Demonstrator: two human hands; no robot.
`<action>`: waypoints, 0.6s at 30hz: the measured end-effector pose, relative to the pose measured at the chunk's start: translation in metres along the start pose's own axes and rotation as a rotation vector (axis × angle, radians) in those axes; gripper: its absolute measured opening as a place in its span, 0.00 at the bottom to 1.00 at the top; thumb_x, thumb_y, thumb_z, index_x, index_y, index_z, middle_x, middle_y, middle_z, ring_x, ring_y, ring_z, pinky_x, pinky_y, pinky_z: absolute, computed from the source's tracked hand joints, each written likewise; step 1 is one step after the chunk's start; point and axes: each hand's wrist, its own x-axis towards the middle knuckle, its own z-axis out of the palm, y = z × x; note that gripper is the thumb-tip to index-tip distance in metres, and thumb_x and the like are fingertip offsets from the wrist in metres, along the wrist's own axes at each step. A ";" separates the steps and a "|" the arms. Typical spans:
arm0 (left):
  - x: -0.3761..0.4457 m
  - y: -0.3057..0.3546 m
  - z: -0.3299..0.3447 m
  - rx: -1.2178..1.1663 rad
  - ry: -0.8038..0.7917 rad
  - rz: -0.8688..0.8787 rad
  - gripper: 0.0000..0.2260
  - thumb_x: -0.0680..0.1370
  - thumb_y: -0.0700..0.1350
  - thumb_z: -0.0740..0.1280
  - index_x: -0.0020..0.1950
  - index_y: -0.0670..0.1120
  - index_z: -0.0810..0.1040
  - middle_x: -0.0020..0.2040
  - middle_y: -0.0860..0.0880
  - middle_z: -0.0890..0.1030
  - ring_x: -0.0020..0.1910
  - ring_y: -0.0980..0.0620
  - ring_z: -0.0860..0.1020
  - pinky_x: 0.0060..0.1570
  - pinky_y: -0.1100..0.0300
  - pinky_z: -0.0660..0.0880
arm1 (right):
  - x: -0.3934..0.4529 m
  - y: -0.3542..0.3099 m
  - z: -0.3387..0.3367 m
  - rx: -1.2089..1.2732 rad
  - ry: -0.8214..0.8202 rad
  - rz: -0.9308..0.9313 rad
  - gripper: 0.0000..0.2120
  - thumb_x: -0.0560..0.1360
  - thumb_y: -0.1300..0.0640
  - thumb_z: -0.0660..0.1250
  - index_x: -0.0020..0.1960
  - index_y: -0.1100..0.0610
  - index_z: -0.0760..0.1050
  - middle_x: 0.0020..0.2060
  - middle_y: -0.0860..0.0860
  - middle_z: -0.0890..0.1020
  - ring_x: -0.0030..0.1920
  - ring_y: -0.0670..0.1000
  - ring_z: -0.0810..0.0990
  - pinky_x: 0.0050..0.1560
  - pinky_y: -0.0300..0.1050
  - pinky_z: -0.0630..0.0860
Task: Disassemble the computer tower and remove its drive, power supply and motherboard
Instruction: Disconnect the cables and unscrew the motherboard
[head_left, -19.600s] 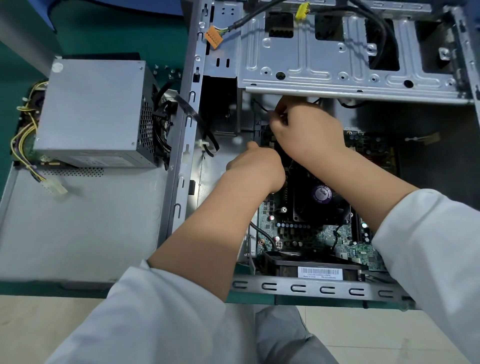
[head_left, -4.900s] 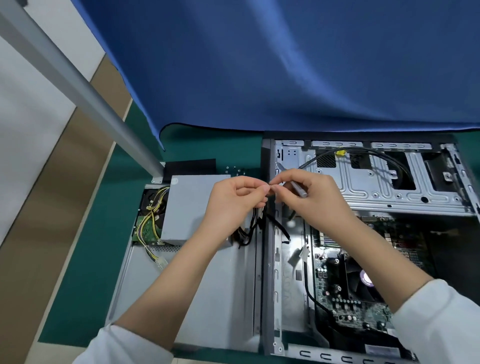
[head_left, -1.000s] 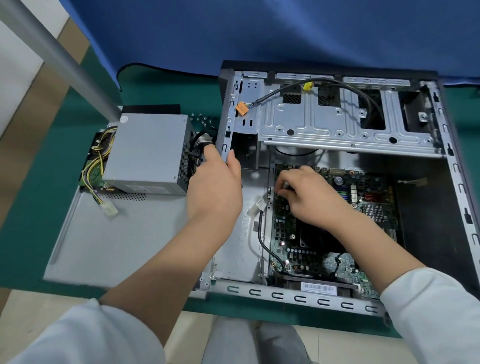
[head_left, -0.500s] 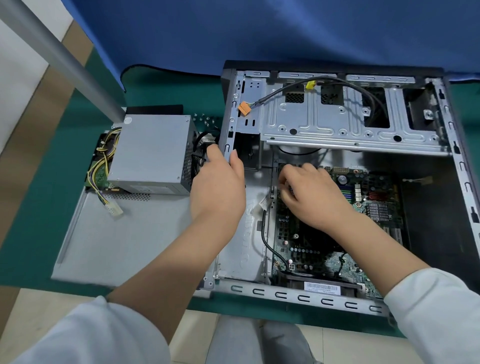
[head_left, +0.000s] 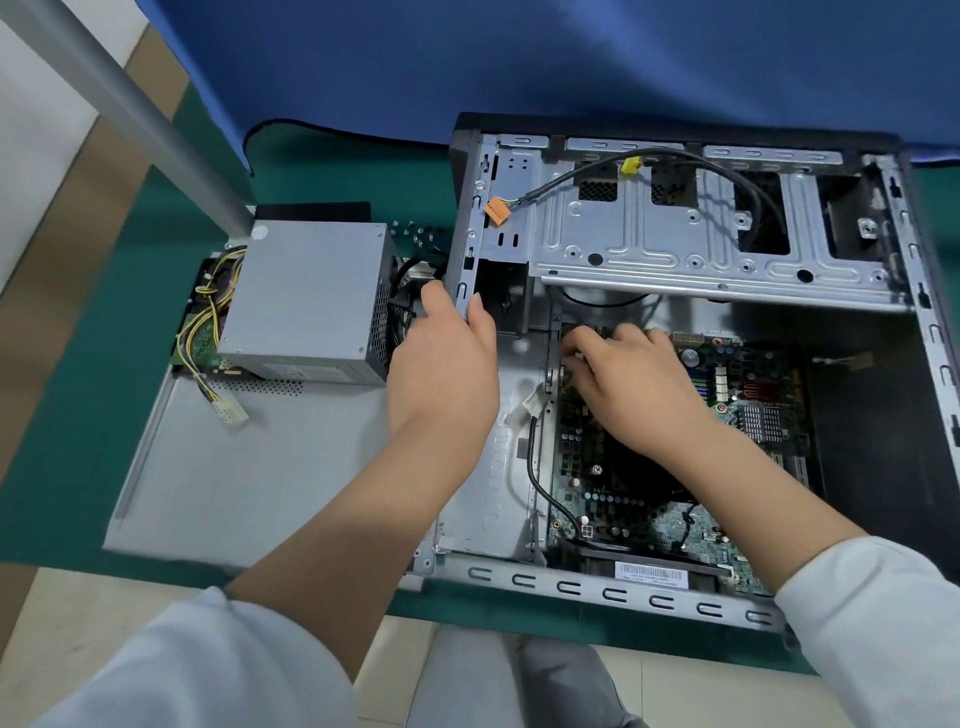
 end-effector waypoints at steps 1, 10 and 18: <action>0.000 0.000 0.000 0.000 -0.001 0.003 0.17 0.83 0.51 0.51 0.65 0.41 0.64 0.47 0.39 0.78 0.43 0.39 0.76 0.37 0.52 0.68 | 0.000 -0.001 0.000 0.076 -0.006 0.000 0.11 0.80 0.52 0.55 0.59 0.52 0.69 0.47 0.49 0.81 0.49 0.54 0.68 0.49 0.49 0.60; 0.000 0.000 0.000 0.002 0.003 0.004 0.19 0.83 0.52 0.51 0.69 0.42 0.63 0.48 0.39 0.79 0.45 0.38 0.78 0.39 0.51 0.71 | 0.000 -0.001 0.000 0.047 -0.022 -0.024 0.11 0.79 0.53 0.56 0.59 0.52 0.69 0.45 0.49 0.81 0.49 0.54 0.69 0.48 0.49 0.62; 0.000 -0.001 0.002 -0.025 0.022 0.003 0.18 0.82 0.52 0.51 0.67 0.42 0.64 0.47 0.40 0.79 0.43 0.40 0.76 0.37 0.53 0.68 | -0.001 0.000 0.000 -0.004 -0.003 -0.004 0.12 0.80 0.51 0.54 0.60 0.52 0.69 0.41 0.51 0.79 0.48 0.56 0.73 0.47 0.49 0.60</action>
